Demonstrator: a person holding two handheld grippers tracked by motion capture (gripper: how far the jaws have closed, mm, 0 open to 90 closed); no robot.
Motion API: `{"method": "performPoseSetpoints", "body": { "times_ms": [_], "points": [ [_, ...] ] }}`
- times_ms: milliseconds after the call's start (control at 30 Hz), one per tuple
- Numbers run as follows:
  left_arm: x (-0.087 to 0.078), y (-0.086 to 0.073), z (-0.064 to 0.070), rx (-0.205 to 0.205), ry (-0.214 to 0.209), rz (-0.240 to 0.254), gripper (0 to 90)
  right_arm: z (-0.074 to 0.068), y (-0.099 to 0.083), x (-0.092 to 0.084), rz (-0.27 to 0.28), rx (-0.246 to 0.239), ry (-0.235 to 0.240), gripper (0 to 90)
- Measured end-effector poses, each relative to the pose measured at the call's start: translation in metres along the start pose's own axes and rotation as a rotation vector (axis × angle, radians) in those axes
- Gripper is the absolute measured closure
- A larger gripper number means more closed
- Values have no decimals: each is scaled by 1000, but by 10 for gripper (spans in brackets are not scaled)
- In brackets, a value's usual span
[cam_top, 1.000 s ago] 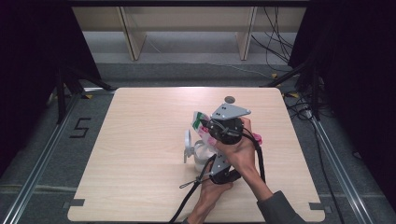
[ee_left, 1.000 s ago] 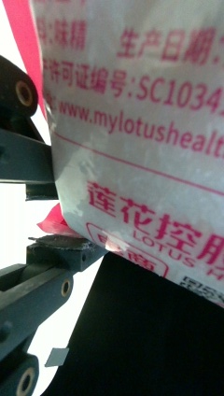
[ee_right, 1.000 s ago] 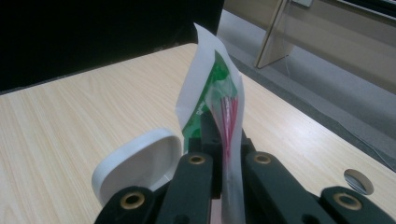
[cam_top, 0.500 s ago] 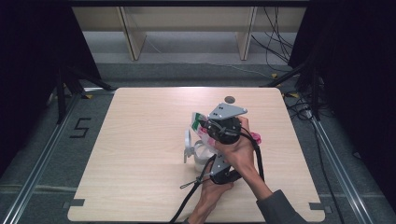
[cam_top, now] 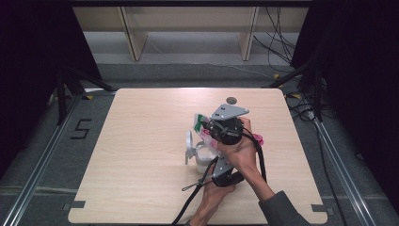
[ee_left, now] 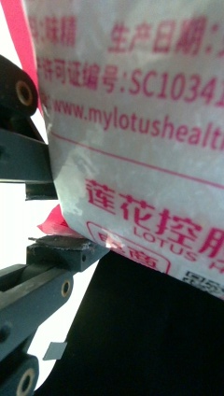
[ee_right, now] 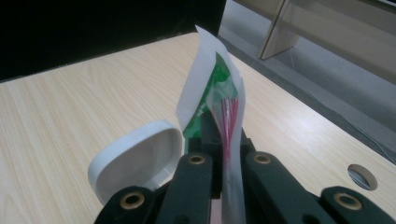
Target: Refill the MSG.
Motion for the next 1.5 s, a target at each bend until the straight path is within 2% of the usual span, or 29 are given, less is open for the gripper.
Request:
{"method": "performPoseSetpoints", "body": {
  "times_ms": [100, 133, 200, 300, 400, 433, 500, 567, 600, 633, 733, 833, 900, 933, 1067, 1100, 1133, 1200, 1333, 1367, 1400, 1467, 1500],
  "points": [
    [0, 0, 2, -5, -5, -2, 734, -2, 0, 0, -11, 0, 10, 900],
    [1, 0, 2, -4, -4, 1, 733, 0, 0, 1, -4, -6, -4, 900],
    [1, 0, 2, -5, -2, 3, 732, 0, -1, 1, -19, 5, 9, 900],
    [-2, -1, 1, -2, -1, -22, 733, -1, -1, 1, -12, 7, 10, 900],
    [1, -1, 1, -14, -14, 4, 734, -2, -1, 2, -19, -5, 5, 900],
    [1, -1, 1, -17, -14, 6, 734, -1, 0, 2, -8, -19, -15, 900],
    [0, -1, 1, -12, -14, 3, 733, -3, -1, 3, -20, -14, -2, 900],
    [-1, 0, 0, -8, 4, 7, 733, -3, 0, 3, -5, -9, -2, 900],
    [-1, 0, 0, -14, -2, 6, 735, -4, 0, 2, -10, -5, 12, 900],
    [0, -1, 0, -17, -1, 7, 735, -4, 0, 1, -5, -20, 5, 900],
    [-1, -1, 1, -14, -10, 3, 734, -3, -1, 4, -13, -20, -5, 900],
    [0, -1, 1, -16, -8, 8, 734, -5, -1, 3, -17, -11, 16, 900],
    [-1, -1, 1, -9, -5, 0, 733, -4, -1, 3, -21, -15, 10, 900],
    [-1, -1, 1, -11, -6, 3, 734, -3, 0, 4, -7, -16, -7, 900],
    [-1, 0, 1, -16, -10, 10, 734, -4, -1, 4, -19, -17, -1, 900],
    [-1, 0, 2, -15, -10, 10, 733, -3, 0, 5, -6, -18, -17, 900],
    [-1, 0, 1, -14, -8, 11, 733, -5, 0, 4, -25, 2, 4, 900],
    [-2, 1, 1, -15, -10, 9, 733, -5, 0, 4, -21, 9, 4, 900],
    [-2, 1, 2, -13, -10, 12, 734, -5, 2, 6, -11, -7, -15, 900],
    [-2, 1, 2, -14, -9, 11, 734, -6, 2, 6, -20, -5, -1, 900],
    [3, 5, 7, -86, -31, 79, 735, -5, 2, 7, -13, -13, -13, 900],
    [3, 6, 8, -101, -30, 87, 735, -6, 1, 7, -24, -11, -3, 900],
    [-1, 1, 2, -16, -10, 12, 736, -4, 2, 7, -18, -19, -12, 900]
  ]
}}
Point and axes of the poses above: each handheld gripper's, and its own axes: x roughly forward along the jaws, y roughly out of its top, z roughly to its right, the point moved 5 cm from there along x, roughly forward along the jaws, and after that the axes turned 9 degrees about -z, right-handed, at the moved point
